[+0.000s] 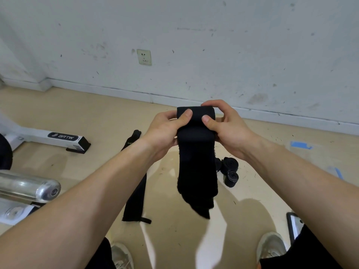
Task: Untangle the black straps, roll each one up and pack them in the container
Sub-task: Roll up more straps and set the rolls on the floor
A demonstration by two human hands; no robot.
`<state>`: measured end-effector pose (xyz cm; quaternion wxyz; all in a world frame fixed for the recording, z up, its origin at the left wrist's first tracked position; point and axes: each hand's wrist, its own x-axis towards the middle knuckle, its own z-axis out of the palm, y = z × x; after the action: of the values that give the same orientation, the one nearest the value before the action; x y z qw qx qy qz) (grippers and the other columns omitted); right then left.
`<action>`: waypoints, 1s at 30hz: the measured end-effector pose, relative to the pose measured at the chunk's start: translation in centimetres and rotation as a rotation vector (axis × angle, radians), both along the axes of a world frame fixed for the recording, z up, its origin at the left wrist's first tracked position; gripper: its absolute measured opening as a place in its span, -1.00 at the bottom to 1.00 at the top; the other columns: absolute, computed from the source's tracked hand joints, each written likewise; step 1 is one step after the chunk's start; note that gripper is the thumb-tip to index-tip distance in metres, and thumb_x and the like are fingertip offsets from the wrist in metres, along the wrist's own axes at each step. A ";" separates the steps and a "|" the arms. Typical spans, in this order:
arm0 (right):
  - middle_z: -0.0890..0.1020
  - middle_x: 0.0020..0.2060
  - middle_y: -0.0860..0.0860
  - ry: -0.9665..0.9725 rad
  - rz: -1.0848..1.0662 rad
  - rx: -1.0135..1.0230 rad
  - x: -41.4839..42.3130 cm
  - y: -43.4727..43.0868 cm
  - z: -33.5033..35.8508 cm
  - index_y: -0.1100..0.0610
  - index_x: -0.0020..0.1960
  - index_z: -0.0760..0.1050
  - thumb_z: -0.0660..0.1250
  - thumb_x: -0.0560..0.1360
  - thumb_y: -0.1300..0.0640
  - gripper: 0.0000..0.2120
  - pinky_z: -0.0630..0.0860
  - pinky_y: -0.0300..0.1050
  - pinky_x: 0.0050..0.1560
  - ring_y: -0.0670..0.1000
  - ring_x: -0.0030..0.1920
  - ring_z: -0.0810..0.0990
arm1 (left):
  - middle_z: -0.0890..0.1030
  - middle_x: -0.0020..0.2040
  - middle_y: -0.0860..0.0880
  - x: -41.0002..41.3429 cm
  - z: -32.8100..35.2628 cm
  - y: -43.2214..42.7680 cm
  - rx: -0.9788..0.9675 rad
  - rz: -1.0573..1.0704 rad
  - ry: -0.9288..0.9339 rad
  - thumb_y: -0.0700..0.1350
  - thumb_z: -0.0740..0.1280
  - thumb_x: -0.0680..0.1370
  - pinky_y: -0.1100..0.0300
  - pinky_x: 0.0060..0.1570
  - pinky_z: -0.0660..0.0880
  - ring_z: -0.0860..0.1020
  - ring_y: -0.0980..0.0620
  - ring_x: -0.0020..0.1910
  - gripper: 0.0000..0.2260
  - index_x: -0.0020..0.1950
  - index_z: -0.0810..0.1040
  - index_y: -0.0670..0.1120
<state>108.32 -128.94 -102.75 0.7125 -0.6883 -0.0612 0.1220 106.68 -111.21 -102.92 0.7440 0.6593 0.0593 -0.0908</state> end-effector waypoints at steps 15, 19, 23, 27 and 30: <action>0.68 -0.03 0.17 0.022 0.007 0.074 0.2 0.3 -0.1 0.11 0.21 0.54 0.29 0.66 0.21 -0.85 0.67 0.04 0.04 0.15 -0.03 0.70 | 0.67 0.19 -0.12 0.3 -0.9 0.6 0.204 0.082 -0.155 -0.21 0.40 0.62 0.04 0.12 0.65 0.64 -0.06 0.22 -0.76 0.28 0.58 -0.07; 0.70 -0.05 0.21 -0.024 -0.019 0.063 0.1 0.3 -0.7 0.14 0.22 0.53 0.34 0.61 0.28 -0.80 0.67 0.09 0.05 0.16 -0.07 0.70 | 0.63 0.20 -0.16 -0.1 -1.6 -0.7 0.147 0.156 -0.096 -0.21 0.35 0.65 -0.03 0.12 0.65 0.66 -0.14 0.15 -0.74 0.34 0.50 -0.03; 0.70 -0.03 0.22 -0.044 -0.021 0.024 0.1 0.1 -1.0 0.09 0.17 0.55 0.39 0.57 0.32 -0.77 0.64 -0.01 -0.04 0.12 -0.11 0.69 | 0.61 0.23 -0.18 -0.2 -1.8 -1.5 0.056 0.183 -0.024 -0.25 0.31 0.67 -0.13 0.25 0.59 0.64 -0.17 0.20 -0.69 0.40 0.44 -0.09; 0.67 0.05 0.29 -0.073 -0.015 -0.008 0.1 -0.4 -0.8 0.06 0.14 0.56 0.41 0.55 0.33 -0.75 0.66 0.01 -0.01 0.13 -0.08 0.69 | 0.67 0.21 -0.25 -0.4 -0.7 -1.5 -0.091 0.126 0.090 -0.26 0.28 0.67 -0.10 0.24 0.59 0.66 -0.24 0.20 -0.75 0.34 0.54 -0.25; 0.67 0.06 0.18 -0.133 0.003 -0.102 0.1 -0.6 -0.7 0.01 0.10 0.57 0.45 0.52 0.33 -0.73 0.66 0.02 0.04 0.12 0.04 0.67 | 0.69 0.19 -0.21 -0.8 0.3 -1.4 -0.202 0.005 0.169 -0.08 0.24 0.70 0.00 0.23 0.60 0.67 -0.17 0.21 -0.69 0.30 0.60 -0.25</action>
<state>108.43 -129.51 -103.48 0.6705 -0.7303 -0.1033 0.0801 105.92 -112.60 -102.67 0.7992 0.5708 0.1139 -0.1496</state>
